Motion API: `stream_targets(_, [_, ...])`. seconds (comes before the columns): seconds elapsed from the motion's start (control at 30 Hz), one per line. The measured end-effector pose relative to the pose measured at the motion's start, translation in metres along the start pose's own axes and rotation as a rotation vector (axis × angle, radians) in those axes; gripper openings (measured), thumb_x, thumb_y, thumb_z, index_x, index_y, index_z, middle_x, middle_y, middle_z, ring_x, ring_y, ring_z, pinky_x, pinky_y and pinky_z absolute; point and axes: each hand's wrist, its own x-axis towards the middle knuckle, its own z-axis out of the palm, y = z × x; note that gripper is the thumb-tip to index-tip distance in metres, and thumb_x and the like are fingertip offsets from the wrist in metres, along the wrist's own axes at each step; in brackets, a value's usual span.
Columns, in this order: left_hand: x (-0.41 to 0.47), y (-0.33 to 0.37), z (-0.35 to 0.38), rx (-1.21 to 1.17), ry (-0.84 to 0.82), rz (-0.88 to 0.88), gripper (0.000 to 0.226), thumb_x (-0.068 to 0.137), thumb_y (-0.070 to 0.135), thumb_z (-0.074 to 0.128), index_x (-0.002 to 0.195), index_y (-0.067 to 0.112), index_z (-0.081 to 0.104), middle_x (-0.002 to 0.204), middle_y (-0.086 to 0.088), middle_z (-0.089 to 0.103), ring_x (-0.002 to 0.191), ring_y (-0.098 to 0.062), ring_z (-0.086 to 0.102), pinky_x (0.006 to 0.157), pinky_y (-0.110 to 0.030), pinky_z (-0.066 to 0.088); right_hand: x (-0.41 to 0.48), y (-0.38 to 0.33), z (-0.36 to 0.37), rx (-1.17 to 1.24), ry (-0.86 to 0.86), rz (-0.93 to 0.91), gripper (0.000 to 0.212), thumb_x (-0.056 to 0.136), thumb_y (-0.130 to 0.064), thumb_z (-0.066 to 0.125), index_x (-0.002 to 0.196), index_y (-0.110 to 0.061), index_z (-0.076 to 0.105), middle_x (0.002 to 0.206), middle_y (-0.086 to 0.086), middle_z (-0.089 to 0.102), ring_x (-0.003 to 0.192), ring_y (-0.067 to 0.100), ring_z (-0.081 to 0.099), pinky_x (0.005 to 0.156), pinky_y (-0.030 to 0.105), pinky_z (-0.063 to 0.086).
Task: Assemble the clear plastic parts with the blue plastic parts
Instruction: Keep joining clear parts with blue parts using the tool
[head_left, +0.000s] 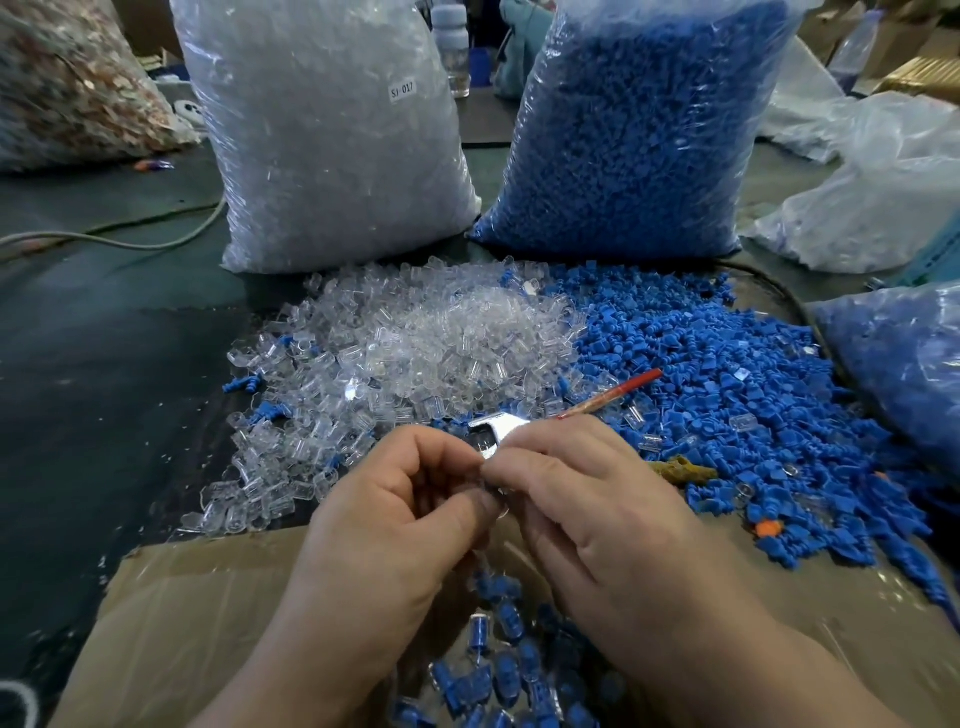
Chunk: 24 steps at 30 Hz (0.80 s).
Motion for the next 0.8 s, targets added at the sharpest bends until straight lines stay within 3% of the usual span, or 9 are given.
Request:
stream_targets(0.07, [0.001,-0.001,-0.002,0.03,0.041,-0.036,0.018,0.071,0.03,0.082,0.085,0.034,0.071,0.071,0.0,0.07,0.064,-0.022,0.067,0.059,-0.031,0.057,0.002,-0.001,-0.003,-0.12,-0.095,0.062,0.041,0.091,-0.024,0.048,0.131,-0.033,0.049,0.134,-0.01,0.048,0.125,0.016,0.045,0.093,0.044,0.051])
stream_targets(0.13, [0.002,-0.001,-0.004,0.071,0.072,-0.064,0.019,0.08,0.021,0.079,0.086,0.036,0.07,0.072,0.001,0.071,0.067,-0.023,0.07,0.062,-0.035,0.061,0.005,0.005,-0.009,-0.285,-0.199,0.177,0.066,0.09,-0.023,0.053,0.14,-0.049,0.018,0.154,-0.019,0.022,0.145,0.013,0.018,0.117,0.048,0.028])
stream_targets(0.2, [0.002,0.0,-0.005,0.07,0.082,-0.076,0.024,0.084,0.014,0.075,0.085,0.037,0.07,0.068,0.003,0.07,0.059,-0.013,0.067,0.055,-0.024,0.057,0.011,0.02,-0.018,-0.433,-0.309,0.278,0.082,0.091,-0.026,0.057,0.145,-0.048,-0.001,0.161,-0.015,0.0,0.149,0.012,-0.005,0.119,0.04,-0.002])
stream_targets(0.23, [0.002,0.001,-0.005,0.049,0.081,-0.087,0.026,0.084,0.011,0.074,0.083,0.036,0.07,0.066,0.002,0.069,0.055,-0.01,0.064,0.053,-0.019,0.054,0.016,0.027,-0.021,-0.493,-0.372,0.29,0.084,0.091,-0.031,0.057,0.148,-0.042,-0.004,0.162,-0.012,-0.005,0.149,0.014,-0.01,0.116,0.036,-0.008])
stream_targets(0.3, [0.002,0.004,-0.004,0.04,0.078,-0.091,0.029,0.085,0.009,0.073,0.081,0.037,0.07,0.064,0.001,0.069,0.052,-0.008,0.062,0.051,-0.016,0.05,0.024,0.037,-0.025,-0.567,-0.484,0.275,0.083,0.091,-0.036,0.054,0.152,-0.034,-0.002,0.163,-0.004,-0.005,0.15,0.018,-0.008,0.117,0.037,-0.006])
stream_targets(0.4, [0.004,0.006,-0.005,0.021,0.075,-0.092,0.029,0.085,0.009,0.073,0.08,0.037,0.069,0.064,0.001,0.068,0.053,-0.008,0.063,0.051,-0.017,0.051,0.037,0.044,-0.025,-0.629,-0.566,0.234,0.076,0.087,-0.038,0.054,0.151,-0.031,0.013,0.161,0.004,0.009,0.147,0.025,0.016,0.12,0.045,0.012])
stream_targets(0.53, [0.004,0.004,-0.006,0.0,0.078,-0.1,0.029,0.086,0.008,0.073,0.08,0.037,0.07,0.064,0.003,0.068,0.054,-0.008,0.063,0.052,-0.017,0.052,0.045,0.046,-0.026,-0.745,-0.564,0.144,0.063,0.078,-0.051,0.054,0.135,-0.03,0.037,0.139,0.005,0.035,0.117,0.026,0.046,0.099,0.045,0.037])
stream_targets(0.67, [0.005,0.002,-0.005,-0.002,0.081,-0.106,0.029,0.086,0.007,0.073,0.082,0.036,0.07,0.063,0.004,0.067,0.055,-0.008,0.063,0.052,-0.018,0.052,0.048,0.05,-0.031,-0.777,-0.584,0.122,0.058,0.075,-0.058,0.052,0.126,-0.034,0.043,0.121,0.003,0.041,0.095,0.025,0.05,0.088,0.045,0.042])
stream_targets(0.8, [0.005,0.003,-0.006,0.021,0.092,-0.1,0.028,0.085,0.01,0.073,0.082,0.038,0.069,0.065,0.002,0.068,0.055,-0.008,0.064,0.052,-0.018,0.051,0.058,0.047,-0.028,-0.833,-0.58,0.073,0.048,0.07,-0.052,0.054,0.113,-0.03,0.051,0.106,0.002,0.042,0.079,0.022,0.043,0.075,0.04,0.038])
